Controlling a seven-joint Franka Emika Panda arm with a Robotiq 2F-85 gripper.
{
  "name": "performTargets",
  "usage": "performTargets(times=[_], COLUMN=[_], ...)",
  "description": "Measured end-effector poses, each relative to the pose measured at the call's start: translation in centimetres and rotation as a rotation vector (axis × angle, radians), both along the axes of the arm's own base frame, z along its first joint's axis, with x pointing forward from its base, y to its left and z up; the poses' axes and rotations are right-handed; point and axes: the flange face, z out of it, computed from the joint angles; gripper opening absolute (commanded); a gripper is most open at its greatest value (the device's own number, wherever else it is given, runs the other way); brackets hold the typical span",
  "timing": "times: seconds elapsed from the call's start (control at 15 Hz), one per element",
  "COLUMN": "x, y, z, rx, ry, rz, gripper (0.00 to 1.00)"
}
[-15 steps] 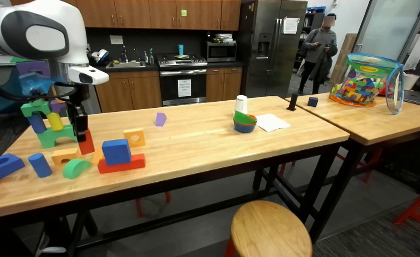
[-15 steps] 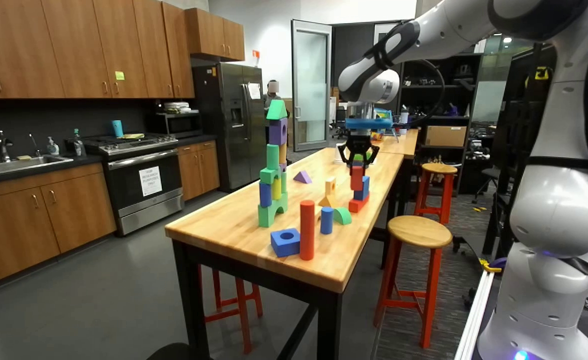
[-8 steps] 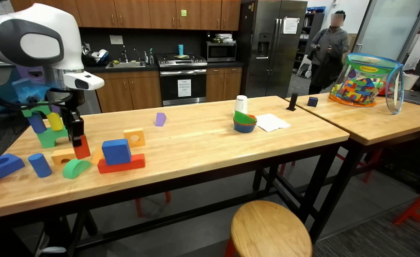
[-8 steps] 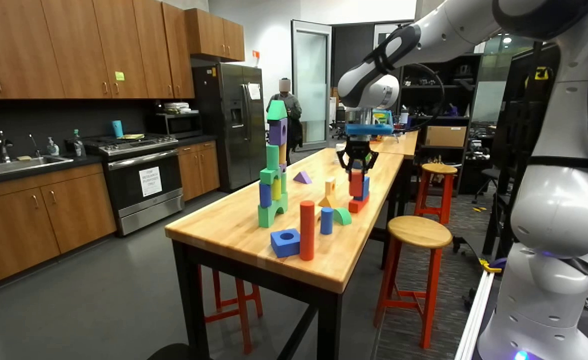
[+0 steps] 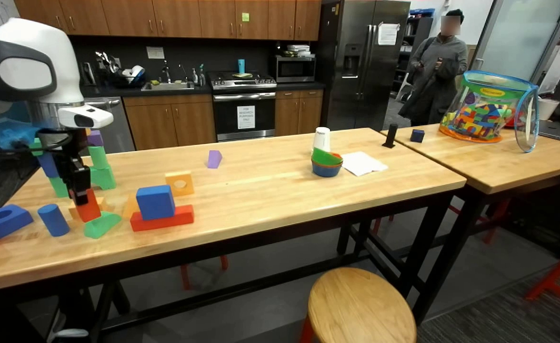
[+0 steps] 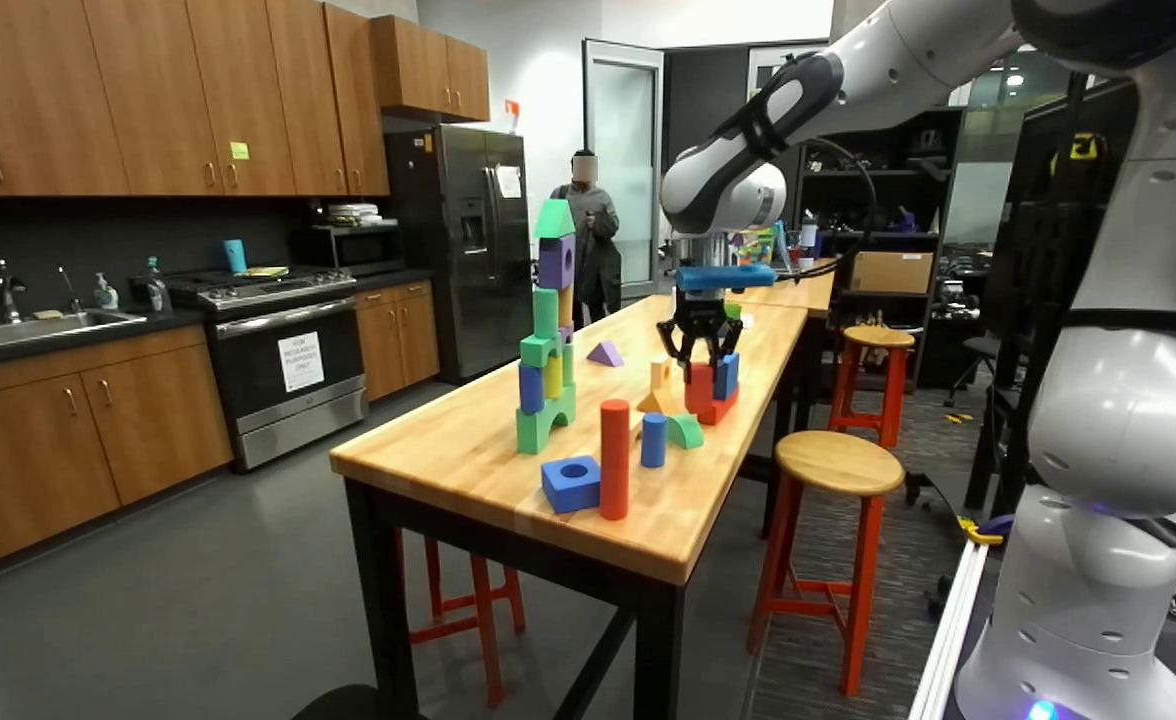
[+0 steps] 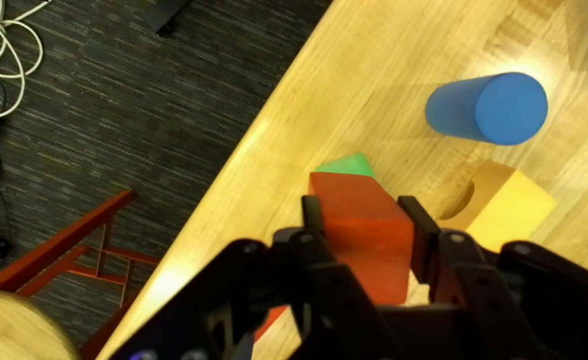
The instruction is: Take the orange block off of the stack and put it down to the left
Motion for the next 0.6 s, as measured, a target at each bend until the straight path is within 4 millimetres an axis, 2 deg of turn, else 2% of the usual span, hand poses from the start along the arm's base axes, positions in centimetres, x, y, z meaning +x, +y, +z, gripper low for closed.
performTargets(times=[0.33,0.6], x=[-0.8,-2.0], y=[1.5,1.9], z=[-0.6,0.0], rx=[-0.007,-0.001], ry=[0.018,0.006], rz=[0.036,0.064], gripper=[0.16,0.16])
